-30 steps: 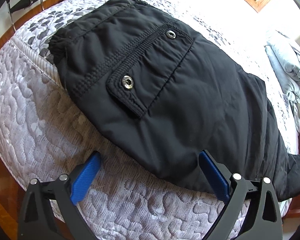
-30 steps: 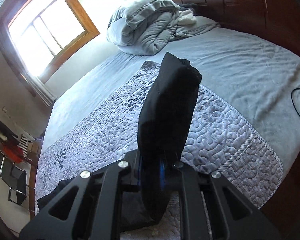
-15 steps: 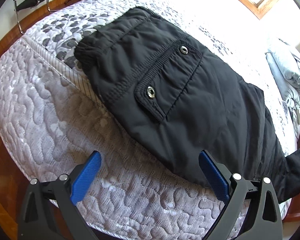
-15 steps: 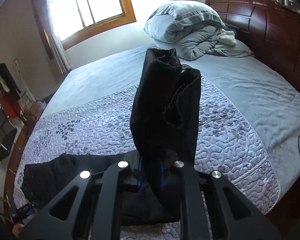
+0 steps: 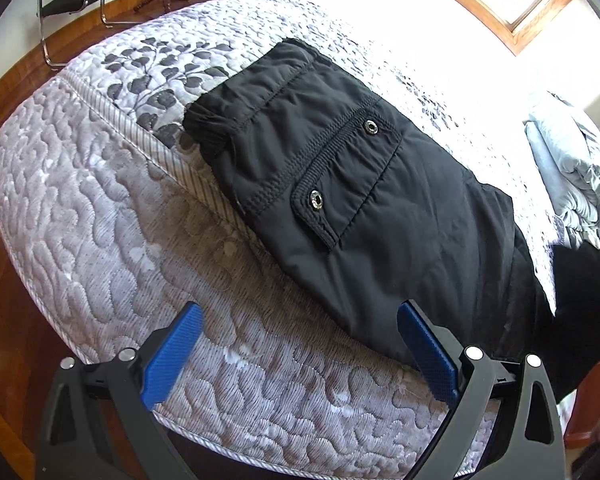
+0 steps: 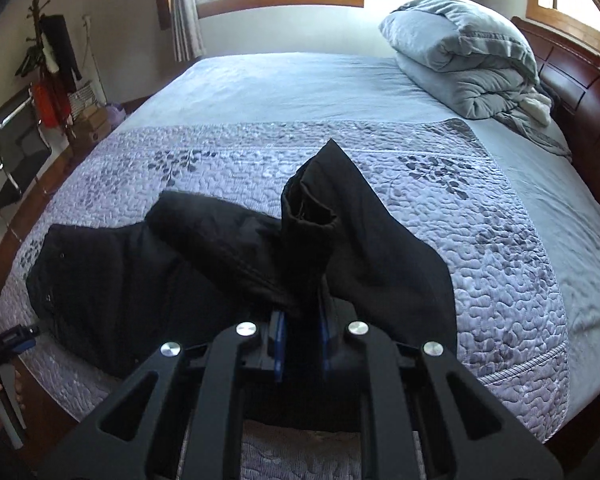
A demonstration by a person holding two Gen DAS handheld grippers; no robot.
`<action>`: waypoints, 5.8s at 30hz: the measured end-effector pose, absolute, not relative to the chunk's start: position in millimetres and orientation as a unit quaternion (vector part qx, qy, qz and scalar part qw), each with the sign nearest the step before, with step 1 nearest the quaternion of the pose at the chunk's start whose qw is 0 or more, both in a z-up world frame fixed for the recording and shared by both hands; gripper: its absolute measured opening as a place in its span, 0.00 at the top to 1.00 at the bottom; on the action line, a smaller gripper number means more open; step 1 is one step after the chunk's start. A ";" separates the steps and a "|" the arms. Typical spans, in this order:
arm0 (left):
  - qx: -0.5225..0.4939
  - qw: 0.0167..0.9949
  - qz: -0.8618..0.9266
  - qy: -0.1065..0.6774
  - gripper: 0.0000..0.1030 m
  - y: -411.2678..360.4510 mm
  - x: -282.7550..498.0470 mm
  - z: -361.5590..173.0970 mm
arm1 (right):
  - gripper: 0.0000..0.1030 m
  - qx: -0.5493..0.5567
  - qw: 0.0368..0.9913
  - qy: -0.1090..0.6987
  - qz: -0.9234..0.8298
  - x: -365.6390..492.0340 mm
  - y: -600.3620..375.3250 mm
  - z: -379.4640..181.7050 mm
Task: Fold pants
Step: 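Lift the hems with the right gripper and fold them toward the waistband, then lower the hems onto the waistband and open the right gripper, then grasp the edge of the folded black pants with the left gripper, then lift the pants edge with the left gripper, fold it over, and release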
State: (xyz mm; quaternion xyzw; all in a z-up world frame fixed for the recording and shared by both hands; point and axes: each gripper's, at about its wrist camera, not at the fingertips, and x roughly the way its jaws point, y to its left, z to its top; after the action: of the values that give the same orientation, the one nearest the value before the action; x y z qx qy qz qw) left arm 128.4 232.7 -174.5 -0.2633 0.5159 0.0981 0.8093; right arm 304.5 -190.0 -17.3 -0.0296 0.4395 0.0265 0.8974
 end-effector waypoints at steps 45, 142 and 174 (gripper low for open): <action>-0.281 0.798 0.098 0.524 0.04 231.5 123.8 -178.2 | 0.27 -0.024 0.844 0.526 0.102 279.5 -107.7 -92.2; -0.605 0.713 0.029 0.355 0.04 318.4 225.9 -219.8 | 0.13 0.164 0.850 0.491 -0.101 256.2 -353.7 -121.1; -0.522 0.787 0.010 0.327 0.86 242.8 285.3 -111.6 | 0.13 0.186 0.848 0.484 -0.108 246.3 -365.3 -118.6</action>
State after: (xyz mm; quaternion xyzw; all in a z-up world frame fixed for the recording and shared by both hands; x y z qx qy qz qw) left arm 285.3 242.8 -111.6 -0.5223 0.3274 0.0104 0.7873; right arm 246.3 -365.3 -118.6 0.1865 0.4838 -0.1084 0.8482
